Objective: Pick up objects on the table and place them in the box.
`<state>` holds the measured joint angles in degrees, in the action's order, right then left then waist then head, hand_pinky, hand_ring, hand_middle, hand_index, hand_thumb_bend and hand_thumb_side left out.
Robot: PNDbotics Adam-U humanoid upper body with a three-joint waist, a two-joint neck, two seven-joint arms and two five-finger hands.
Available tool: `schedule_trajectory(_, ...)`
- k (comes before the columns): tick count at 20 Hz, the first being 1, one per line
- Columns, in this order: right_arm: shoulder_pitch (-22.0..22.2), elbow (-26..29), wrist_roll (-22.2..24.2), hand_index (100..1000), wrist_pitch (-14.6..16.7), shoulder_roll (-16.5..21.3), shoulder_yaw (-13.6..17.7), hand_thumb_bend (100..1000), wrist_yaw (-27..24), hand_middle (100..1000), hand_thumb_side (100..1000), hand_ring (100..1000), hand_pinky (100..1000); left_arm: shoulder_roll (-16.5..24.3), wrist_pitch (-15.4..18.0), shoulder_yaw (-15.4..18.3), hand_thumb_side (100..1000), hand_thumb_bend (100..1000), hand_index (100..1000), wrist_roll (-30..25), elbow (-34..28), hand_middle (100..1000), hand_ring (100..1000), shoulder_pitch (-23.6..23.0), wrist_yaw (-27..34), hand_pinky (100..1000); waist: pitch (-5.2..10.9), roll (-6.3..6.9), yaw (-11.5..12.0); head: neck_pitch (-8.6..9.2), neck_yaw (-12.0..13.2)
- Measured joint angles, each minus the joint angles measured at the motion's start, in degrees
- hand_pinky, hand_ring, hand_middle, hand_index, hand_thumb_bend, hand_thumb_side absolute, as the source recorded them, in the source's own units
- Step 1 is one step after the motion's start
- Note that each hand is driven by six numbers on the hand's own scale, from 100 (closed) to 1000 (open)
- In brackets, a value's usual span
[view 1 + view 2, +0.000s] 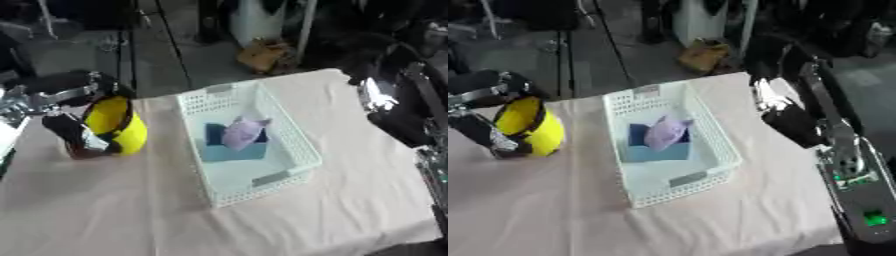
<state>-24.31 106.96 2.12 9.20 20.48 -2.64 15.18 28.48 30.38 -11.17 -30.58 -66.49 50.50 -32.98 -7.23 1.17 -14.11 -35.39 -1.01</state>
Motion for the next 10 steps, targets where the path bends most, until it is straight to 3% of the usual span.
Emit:
schedule_trajectory(4,-1.83,0.07,0.83,897,0.26,-0.02,-0.81,100,-0.38,788,528,653,577,-3.60,2.29,0.84,190,539,724,4.76,4.03,512,492,2.00,-1.88,100,-0.89,0.19,-2.27,1.04,1.29)
schedule_trajectory(10,-3.50,0.70,1.74,896,0.55,-0.56,-1.71,100,-0.70,788,522,654,578,-7.03,4.55,2.15,179,556,723,12.98,7.09,518,519,3.42,-1.02,100,-1.43,0.18,-3.36,1.84,1.81)
